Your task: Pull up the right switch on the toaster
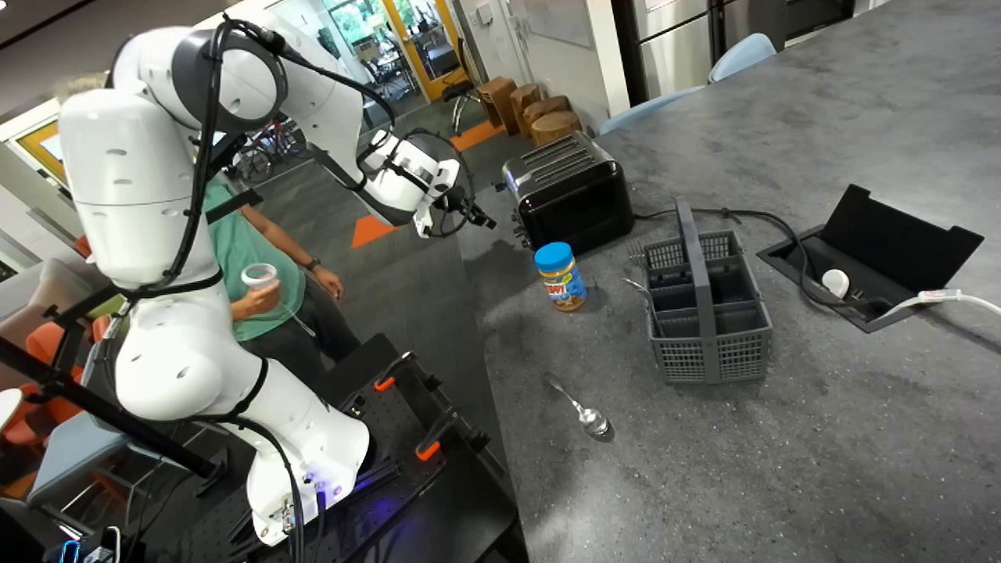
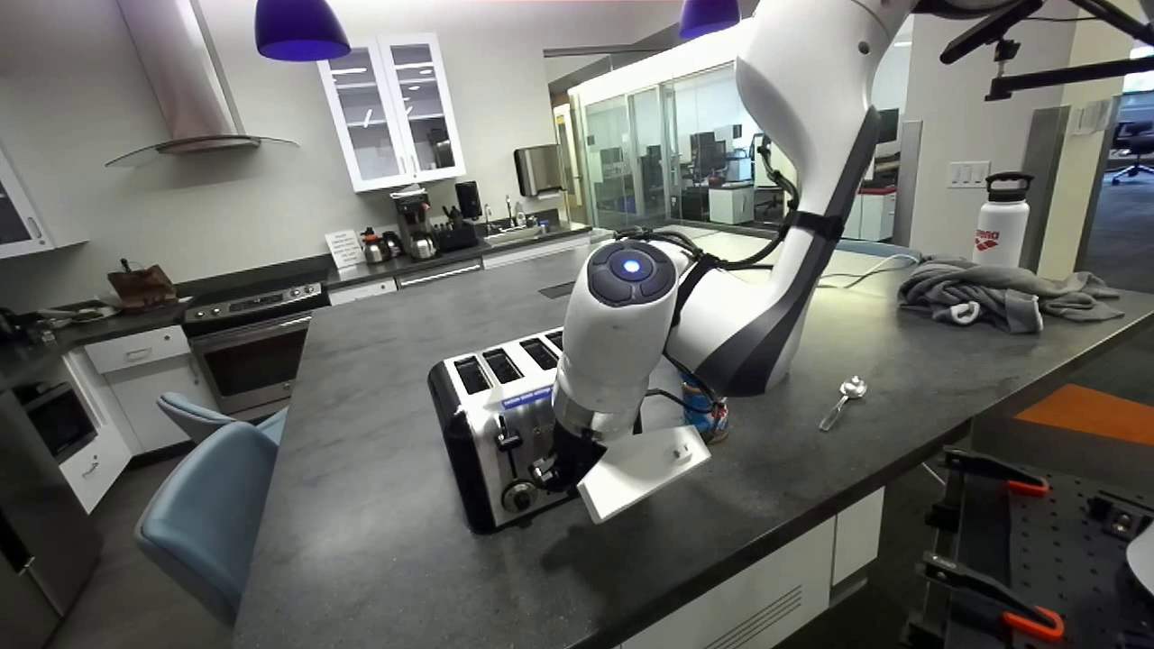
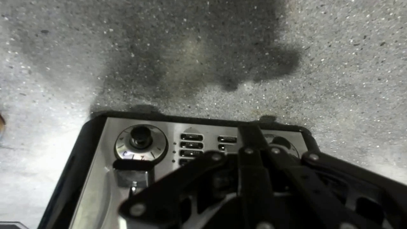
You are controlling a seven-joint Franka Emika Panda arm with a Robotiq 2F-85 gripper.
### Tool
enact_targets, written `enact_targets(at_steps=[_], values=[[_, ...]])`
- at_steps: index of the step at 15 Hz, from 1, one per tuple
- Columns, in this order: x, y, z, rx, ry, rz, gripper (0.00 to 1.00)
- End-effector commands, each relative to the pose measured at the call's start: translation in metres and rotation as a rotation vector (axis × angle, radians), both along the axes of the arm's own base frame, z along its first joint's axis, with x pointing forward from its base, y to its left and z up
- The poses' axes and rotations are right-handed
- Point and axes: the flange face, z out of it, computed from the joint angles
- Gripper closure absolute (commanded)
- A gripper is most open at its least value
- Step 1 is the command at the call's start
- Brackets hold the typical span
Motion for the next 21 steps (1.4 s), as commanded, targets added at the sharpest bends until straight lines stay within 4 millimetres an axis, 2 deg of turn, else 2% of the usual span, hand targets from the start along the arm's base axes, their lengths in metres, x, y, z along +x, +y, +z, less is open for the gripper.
enact_targets(at_steps=[1, 5, 8, 21], values=[[0.001, -0.002, -0.003, 0.002, 0.005, -0.002, 0.99], [-0.003, 0.007, -0.002, 0.001, 0.003, 0.006, 0.99], [0.0, 0.006, -0.003, -0.016, -0.009, -0.001, 1.0], [0.015, -0.024, -0.031, -0.107, -0.032, 0.021, 1.0]])
